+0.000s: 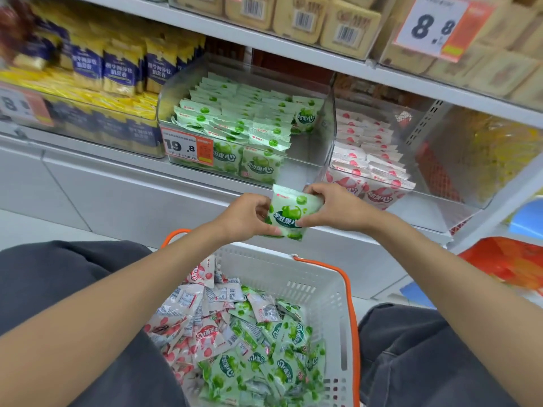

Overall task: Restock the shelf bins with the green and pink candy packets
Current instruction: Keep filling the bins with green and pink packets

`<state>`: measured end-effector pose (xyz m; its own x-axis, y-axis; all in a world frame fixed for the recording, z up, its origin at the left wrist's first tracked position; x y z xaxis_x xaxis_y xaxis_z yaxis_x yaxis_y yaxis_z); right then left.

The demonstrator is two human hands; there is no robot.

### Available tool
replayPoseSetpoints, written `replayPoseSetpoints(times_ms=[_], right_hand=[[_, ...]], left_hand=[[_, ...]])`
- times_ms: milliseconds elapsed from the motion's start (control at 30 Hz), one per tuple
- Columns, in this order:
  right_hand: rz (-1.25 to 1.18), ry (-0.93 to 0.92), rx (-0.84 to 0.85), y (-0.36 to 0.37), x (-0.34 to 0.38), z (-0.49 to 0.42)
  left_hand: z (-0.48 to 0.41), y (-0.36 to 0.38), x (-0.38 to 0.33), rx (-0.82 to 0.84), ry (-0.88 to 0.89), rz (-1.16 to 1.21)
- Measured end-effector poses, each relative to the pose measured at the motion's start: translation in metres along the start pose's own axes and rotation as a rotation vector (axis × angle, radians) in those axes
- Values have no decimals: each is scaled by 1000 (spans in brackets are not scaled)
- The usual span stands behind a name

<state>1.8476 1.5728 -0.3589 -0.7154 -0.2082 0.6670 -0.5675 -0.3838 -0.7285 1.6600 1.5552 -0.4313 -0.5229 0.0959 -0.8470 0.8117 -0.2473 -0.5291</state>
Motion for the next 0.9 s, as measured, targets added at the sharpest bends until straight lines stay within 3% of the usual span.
replayPoseSetpoints(times_ms=[167,333,433,533,700,800,900], right_hand=[[254,-92,87,-25,41,-10],[65,-150,-214,-87,60,-39],[117,-191,-356,-103,52,-75],[307,-200,-382,-104,42,-122],[543,-14,-356,-125,35,-205],[677,96,-294,-136,25,-238],[673,101,-232,-139,16,-262]], left_hand=[[-15,-18,-31,-83,159,-168],[-46,-81,-55,-378,134,-48],[-89,-112,-50,-511,107,-257],[-146,-121,-42,-430,78,-591],[-224,-114,-49,-184,43,-937],[-245,-115,-30,-91,-26,-1011],[-249,-115,-10,-102,-69,-992]])
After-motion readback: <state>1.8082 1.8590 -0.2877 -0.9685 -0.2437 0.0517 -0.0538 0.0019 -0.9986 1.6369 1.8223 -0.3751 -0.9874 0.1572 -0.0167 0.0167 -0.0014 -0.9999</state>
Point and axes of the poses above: each hand's wrist, its own z-axis away from the middle knuckle, its own y-axis out of the palm, x = y × z, the point moved 2 cm from there along -z, towards the middle knuckle, and after that the axes turned 9 degrees about -z, right-handed, at the moved point
